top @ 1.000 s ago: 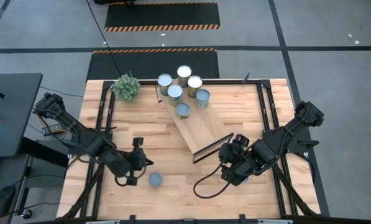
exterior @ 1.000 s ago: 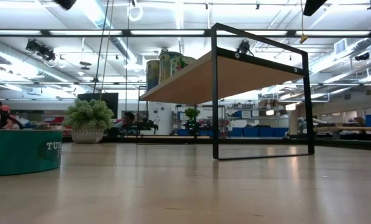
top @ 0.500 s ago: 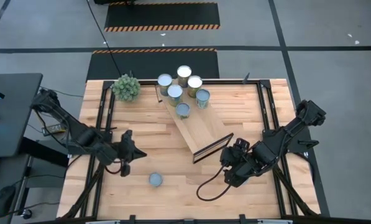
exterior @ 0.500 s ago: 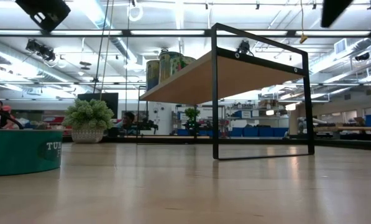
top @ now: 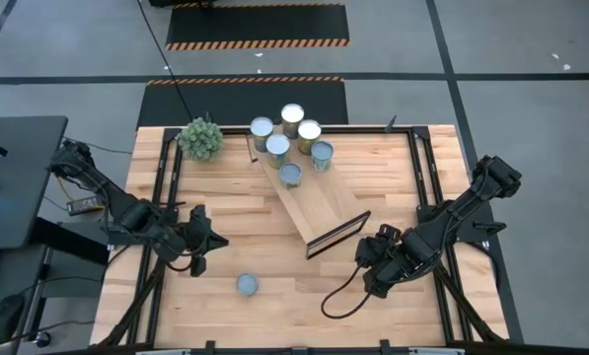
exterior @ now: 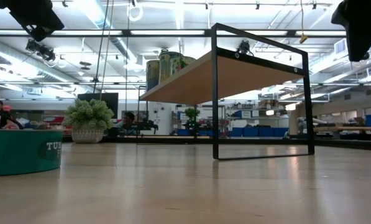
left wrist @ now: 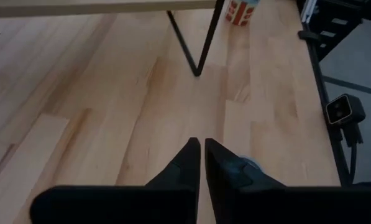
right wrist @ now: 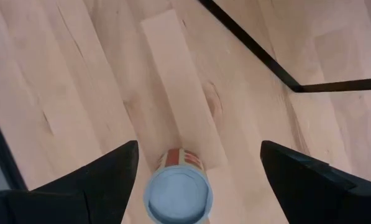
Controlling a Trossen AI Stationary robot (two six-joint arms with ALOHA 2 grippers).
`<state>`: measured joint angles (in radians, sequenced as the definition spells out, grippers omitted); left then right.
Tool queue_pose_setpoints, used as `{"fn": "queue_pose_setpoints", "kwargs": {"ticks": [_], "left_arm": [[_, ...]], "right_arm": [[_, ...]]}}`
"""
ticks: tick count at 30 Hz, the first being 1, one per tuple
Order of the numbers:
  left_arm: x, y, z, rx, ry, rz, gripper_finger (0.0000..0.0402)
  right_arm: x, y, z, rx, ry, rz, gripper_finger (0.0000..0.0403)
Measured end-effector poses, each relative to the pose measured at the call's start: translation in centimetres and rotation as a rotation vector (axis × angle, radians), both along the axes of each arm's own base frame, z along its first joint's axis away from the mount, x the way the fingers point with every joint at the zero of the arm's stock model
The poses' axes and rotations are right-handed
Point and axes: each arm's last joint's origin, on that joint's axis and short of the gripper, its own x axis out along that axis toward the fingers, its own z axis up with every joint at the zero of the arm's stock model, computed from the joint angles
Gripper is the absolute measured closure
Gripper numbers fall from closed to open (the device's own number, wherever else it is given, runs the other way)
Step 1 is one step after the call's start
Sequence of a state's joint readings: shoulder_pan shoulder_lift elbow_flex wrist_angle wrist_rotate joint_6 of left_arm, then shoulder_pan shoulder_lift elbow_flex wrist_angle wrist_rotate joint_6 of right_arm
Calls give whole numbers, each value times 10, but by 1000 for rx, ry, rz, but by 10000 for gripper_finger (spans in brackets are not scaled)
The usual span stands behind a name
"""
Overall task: Pick and place cans onto a shelf
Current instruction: Put the canned tomatoes on the shelf
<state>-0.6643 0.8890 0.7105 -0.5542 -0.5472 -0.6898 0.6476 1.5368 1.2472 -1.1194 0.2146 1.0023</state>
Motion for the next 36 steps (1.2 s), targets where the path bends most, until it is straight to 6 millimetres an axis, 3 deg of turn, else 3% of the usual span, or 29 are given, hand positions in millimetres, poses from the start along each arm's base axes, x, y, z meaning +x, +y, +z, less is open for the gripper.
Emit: {"fn": "queue_pose_setpoints", "kwargs": {"ticks": [9, 17, 25, 36], "left_arm": [[-2, 2, -3, 2, 33, 32, 331], [-3, 1, -5, -36, 68, -1, 306], [-3, 1, -5, -39, 70, -4, 312], [-3, 1, -5, -40, 71, -5, 310]], "right_arm": [[-2, 1, -31, 60, 25, 29, 54], [-12, -2, -54, 112, 128, 101, 6], [-7, 2, -55, 112, 63, 313, 4], [-16, 15, -55, 45, 50, 591, 4]]}}
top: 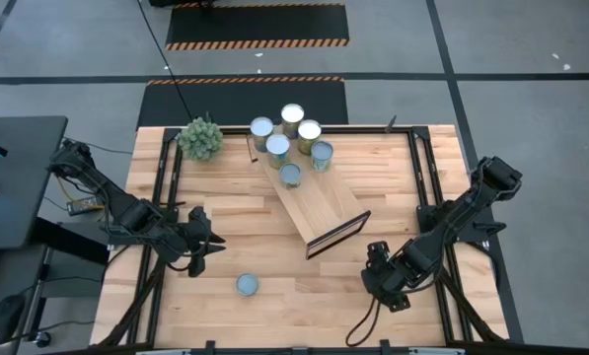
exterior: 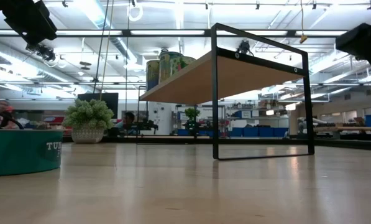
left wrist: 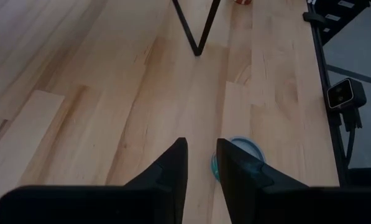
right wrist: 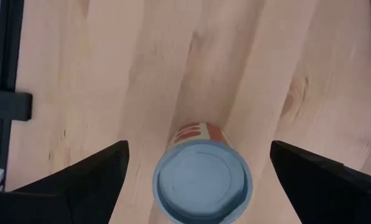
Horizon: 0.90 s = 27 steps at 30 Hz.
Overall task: Pick and place cans onto a shelf
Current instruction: Put the canned tomatoes on the shelf
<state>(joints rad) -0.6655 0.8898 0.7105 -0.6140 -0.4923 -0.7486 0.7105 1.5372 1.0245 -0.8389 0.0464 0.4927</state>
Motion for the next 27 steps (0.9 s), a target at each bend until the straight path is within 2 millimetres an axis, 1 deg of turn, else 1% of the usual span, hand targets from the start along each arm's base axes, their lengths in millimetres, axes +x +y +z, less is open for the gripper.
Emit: {"fn": "queue_pose_setpoints", "kwargs": {"ticks": [5, 10, 13, 19, 23, 27], "left_arm": [[0, 0, 0, 1, 0, 0, 310], [0, 0, 0, 4, 4, 0, 310], [0, 0, 0, 3, 4, 0, 310], [0, 0, 0, 3, 3, 0, 310], [0, 0, 0, 2, 3, 0, 310], [0, 0, 0, 2, 3, 0, 310]], "right_arm": [[-4, 4, -2, -9, -9, 19, 4], [-11, 4, -14, -22, 5, 29, 5], [-14, 1, -20, -57, 2, 24, 5], [-20, -4, -35, -61, 26, 30, 7], [-21, -6, -43, -46, 10, 26, 21], [-21, -6, -50, -19, -21, 30, 50]]}}
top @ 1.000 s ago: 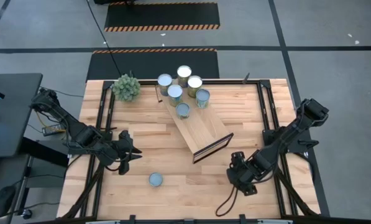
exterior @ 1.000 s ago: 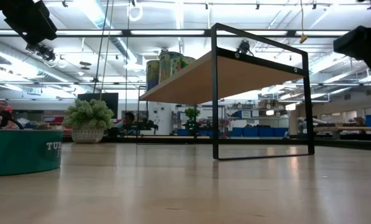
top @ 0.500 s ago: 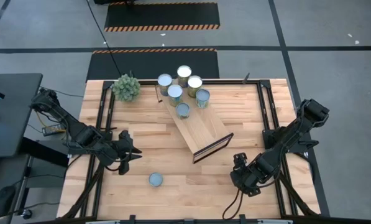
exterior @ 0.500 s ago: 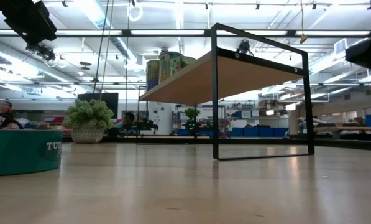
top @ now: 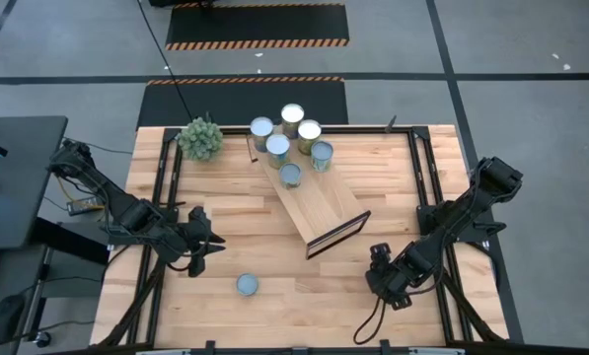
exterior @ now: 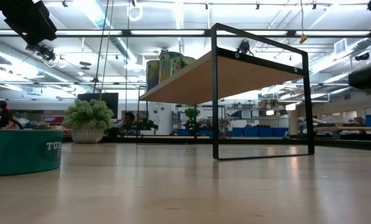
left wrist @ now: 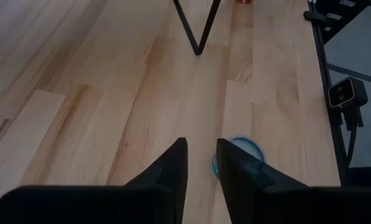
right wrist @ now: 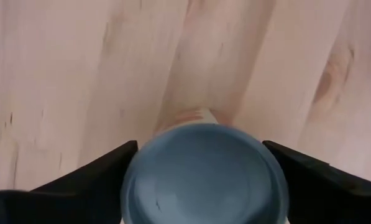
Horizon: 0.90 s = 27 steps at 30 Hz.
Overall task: Pick and place cans onto a shelf
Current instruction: Put the canned tomatoes on the shelf
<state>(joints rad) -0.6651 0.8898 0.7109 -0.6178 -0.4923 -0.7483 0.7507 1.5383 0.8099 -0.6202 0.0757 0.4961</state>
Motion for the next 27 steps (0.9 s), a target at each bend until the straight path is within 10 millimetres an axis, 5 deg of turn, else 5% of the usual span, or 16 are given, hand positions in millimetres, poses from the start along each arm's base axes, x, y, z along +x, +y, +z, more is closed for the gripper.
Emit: {"fn": "queue_pose_setpoints", "kwargs": {"ticks": [7, 13, 19, 27], "left_arm": [[0, 0, 0, 0, 0, 0, 310], [0, 0, 0, 24, 0, -20, 310], [-1, 0, -1, 36, 8, -24, 310], [-1, 0, -1, 36, 8, -24, 310]], "right_arm": [[4, -1, -1, 50, -14, -80, 108], [15, -1, 13, 111, 19, -177, 114], [35, 1, 50, 145, 6, -177, 112], [76, -7, 124, 264, -181, -250, 112]]}}
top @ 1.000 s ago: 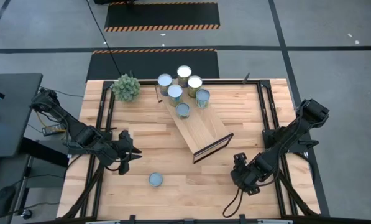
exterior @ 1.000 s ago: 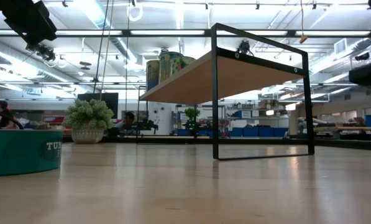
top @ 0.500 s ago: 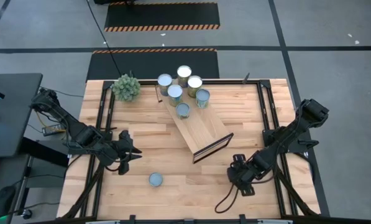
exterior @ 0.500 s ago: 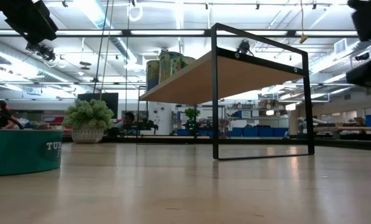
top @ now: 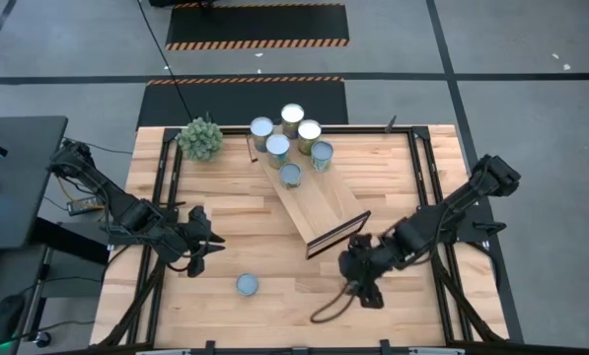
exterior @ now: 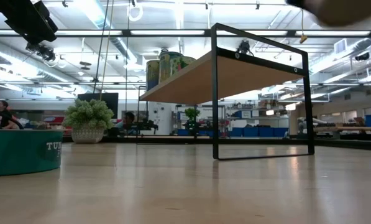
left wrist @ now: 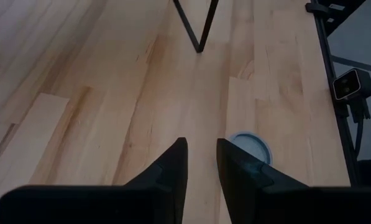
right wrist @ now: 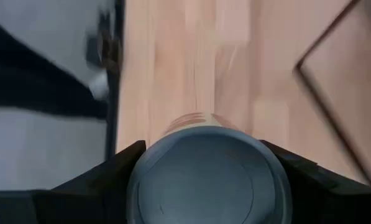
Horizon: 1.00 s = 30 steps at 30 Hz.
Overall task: Pick and place cans onto a shelf
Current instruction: Put the canned tomatoes on the shelf
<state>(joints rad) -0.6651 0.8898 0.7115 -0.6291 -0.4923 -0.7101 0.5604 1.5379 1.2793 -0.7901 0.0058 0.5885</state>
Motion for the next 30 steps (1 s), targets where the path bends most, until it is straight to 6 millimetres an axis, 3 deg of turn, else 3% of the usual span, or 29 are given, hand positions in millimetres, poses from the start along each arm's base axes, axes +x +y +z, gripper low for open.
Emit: {"fn": "queue_pose_setpoints", "kwargs": {"ticks": [8, 13, 17, 24, 30], "left_arm": [[0, 0, 0, 0, 0, 0, 310], [0, 0, 0, 0, 0, 0, 310], [0, 0, 0, 0, 1, 1, 310], [0, 0, 0, 3, 3, 3, 310], [0, 0, 0, 2, 2, 5, 310]], "right_arm": [[21, -32, 71, -76, -183, -57, 112], [20, -67, 96, -229, -156, -79, 112], [21, -102, 96, -353, -81, -103, 112], [25, -164, 83, -419, 31, -210, 112], [28, -200, 68, -411, 51, -306, 112]]}}
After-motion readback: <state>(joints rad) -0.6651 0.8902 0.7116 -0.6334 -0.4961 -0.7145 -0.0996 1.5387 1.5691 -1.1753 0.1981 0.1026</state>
